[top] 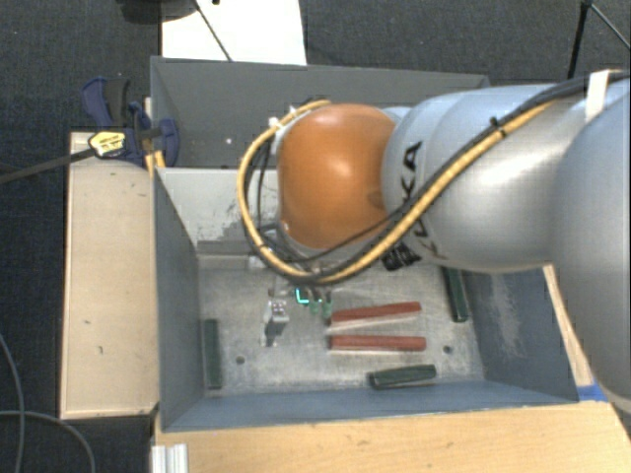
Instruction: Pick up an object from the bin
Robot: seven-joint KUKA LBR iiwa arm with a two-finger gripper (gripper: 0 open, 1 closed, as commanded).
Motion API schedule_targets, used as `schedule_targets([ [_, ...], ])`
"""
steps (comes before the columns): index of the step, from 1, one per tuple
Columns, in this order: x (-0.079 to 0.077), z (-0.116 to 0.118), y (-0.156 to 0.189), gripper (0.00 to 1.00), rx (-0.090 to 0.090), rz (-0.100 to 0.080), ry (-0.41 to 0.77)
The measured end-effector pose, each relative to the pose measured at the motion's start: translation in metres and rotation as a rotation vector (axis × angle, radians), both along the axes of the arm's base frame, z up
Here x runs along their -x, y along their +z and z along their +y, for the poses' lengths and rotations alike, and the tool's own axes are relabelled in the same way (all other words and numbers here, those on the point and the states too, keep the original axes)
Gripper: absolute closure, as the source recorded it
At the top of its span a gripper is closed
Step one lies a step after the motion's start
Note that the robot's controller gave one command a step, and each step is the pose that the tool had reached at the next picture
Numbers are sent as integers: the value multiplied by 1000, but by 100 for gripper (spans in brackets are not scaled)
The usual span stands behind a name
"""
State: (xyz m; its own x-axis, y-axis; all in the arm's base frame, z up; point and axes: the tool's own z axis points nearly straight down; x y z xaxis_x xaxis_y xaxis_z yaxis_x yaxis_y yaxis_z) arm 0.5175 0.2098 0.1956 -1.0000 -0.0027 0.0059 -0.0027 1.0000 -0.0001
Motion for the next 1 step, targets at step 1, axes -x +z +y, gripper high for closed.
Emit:
schedule_targets([
  [1,-1,0,2,0,-1,-3,-1],
])
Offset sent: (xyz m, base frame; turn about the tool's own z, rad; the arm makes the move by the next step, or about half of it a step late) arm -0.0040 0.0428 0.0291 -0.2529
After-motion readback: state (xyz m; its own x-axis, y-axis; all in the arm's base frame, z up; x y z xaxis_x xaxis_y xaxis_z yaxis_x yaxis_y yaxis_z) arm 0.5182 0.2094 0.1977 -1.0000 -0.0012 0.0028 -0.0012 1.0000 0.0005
